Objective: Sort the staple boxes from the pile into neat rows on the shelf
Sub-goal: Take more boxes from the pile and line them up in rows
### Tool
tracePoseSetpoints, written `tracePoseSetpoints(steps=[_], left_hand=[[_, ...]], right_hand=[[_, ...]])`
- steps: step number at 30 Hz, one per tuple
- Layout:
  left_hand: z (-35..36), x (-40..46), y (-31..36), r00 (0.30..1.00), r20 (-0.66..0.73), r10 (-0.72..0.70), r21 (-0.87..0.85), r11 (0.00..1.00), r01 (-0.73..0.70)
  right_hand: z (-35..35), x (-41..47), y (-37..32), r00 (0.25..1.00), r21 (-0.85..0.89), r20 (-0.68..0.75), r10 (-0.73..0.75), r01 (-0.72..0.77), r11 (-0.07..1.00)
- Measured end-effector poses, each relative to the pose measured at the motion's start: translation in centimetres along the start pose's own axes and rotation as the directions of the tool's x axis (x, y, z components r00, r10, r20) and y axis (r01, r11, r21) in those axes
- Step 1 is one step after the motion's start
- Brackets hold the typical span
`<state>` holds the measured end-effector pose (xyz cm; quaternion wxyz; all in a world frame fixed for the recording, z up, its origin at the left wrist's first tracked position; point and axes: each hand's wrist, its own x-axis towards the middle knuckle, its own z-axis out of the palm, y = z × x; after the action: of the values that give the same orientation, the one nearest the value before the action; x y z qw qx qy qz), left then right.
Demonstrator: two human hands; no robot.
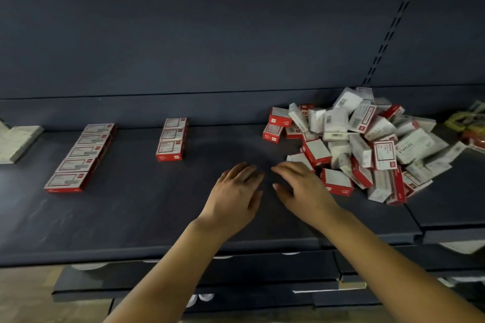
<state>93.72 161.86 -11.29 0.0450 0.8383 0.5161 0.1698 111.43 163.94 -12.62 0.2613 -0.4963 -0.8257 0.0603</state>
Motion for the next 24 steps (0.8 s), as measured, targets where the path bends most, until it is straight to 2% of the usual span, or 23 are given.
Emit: tracePoseSetpoints(steps=[3,7,11,14,17,21,24], left_hand=[[0.0,1.9,0.2,1.0,-0.024,-0.013,0.03,0.999,0.013],[-0.5,4.5,0.1,0.998,0.011,-0.069,0.041,0.997,0.068],[-0.8,6.3,-0.7,0.989,0.054,-0.138,0.078,0.988,0.134],[-1.0,6.7,-1.1,0.982,0.082,-0.172,0.085,0.983,0.165],[-0.9,6.3,-1.7,0.971,0.13,-0.2,0.069,0.979,0.192],[-0.6,5.4,-2.5,0.96,0.158,-0.233,0.076,0.972,0.223],[-0.7,5.2,-2.7,0.959,0.156,-0.236,0.071,0.971,0.227]], right_hand=[[-0.4,1.9,1.4,0.999,-0.003,-0.039,0.009,-0.009,1.0],[-1.0,5.1,2.3,0.997,0.016,-0.078,0.027,-0.026,1.0],[-2.1,8.6,3.6,0.976,0.013,-0.109,0.187,-0.187,0.982],[-3.0,10.9,4.6,0.951,-0.045,0.02,0.309,-0.308,0.95],[-3.8,12.6,4.8,0.936,-0.137,0.156,0.316,-0.297,0.945],[-3.9,14.2,5.6,0.901,-0.178,0.187,0.39,-0.36,0.916],[-3.6,14.3,6.5,0.891,-0.223,0.237,0.386,-0.337,0.915]])
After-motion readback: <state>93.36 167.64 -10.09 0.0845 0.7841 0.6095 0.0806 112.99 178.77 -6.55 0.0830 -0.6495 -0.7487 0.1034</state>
